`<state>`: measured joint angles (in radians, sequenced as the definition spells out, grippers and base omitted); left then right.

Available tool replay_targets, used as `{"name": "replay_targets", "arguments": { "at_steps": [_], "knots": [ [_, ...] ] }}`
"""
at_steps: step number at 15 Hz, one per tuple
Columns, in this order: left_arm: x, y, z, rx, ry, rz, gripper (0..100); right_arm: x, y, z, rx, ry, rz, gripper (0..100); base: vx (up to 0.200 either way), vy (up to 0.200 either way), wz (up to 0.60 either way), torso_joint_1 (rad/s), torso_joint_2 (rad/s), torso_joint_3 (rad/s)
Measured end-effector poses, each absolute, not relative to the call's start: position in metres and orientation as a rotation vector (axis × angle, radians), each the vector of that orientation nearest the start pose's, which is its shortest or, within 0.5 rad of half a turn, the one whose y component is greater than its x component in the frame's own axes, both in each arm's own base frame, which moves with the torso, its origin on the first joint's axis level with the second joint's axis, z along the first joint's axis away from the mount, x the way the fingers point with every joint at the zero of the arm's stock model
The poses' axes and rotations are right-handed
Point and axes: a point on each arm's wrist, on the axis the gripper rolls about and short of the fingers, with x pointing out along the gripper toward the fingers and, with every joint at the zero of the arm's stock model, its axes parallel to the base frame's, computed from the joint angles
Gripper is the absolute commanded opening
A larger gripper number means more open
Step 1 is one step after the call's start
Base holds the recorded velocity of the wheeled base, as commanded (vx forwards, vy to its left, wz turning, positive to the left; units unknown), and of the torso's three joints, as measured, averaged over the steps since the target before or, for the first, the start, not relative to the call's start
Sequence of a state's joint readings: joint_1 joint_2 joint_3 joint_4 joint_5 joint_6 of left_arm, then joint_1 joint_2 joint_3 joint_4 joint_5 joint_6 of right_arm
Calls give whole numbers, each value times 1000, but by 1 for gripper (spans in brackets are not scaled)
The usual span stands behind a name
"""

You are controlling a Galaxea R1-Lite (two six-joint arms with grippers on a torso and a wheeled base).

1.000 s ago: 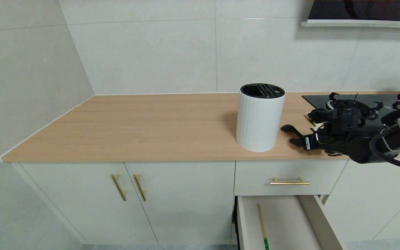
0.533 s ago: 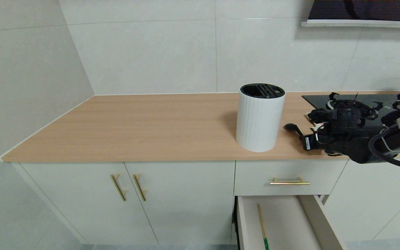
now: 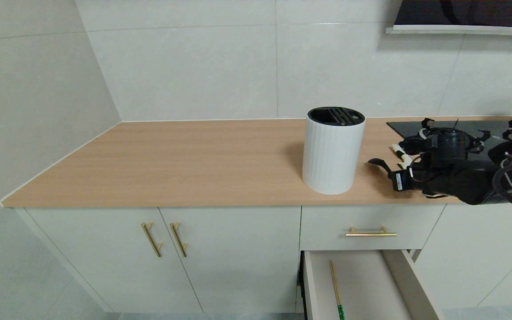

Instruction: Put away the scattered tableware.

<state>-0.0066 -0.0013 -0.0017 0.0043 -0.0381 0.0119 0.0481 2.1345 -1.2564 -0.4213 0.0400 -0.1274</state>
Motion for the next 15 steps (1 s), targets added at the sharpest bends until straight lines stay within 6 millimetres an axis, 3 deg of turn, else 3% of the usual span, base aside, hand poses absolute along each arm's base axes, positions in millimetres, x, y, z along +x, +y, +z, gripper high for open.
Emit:
{"name": "replay_targets", "arguments": {
  "at_steps": [3,6,11,13,15],
  "knots": [
    [-23,-1,75,12,1,-44,100,395,23,148,-58,485,67,0,0,0,0,0,0,0],
    [-23,-1,75,11,1,-43,100,347,32,169,-42,525,49,0,0,0,0,0,0,0],
    [-23,-1,75,12,1,-43,100,257,56,171,-18,586,103,0,0,0,0,0,0,0],
    [-23,-1,75,12,1,-43,100,234,59,166,-23,604,129,0,0,0,0,0,0,0],
    [-23,-1,75,12,1,-43,100,224,59,156,-33,632,140,0,0,0,0,0,0,0]
  ]
}}
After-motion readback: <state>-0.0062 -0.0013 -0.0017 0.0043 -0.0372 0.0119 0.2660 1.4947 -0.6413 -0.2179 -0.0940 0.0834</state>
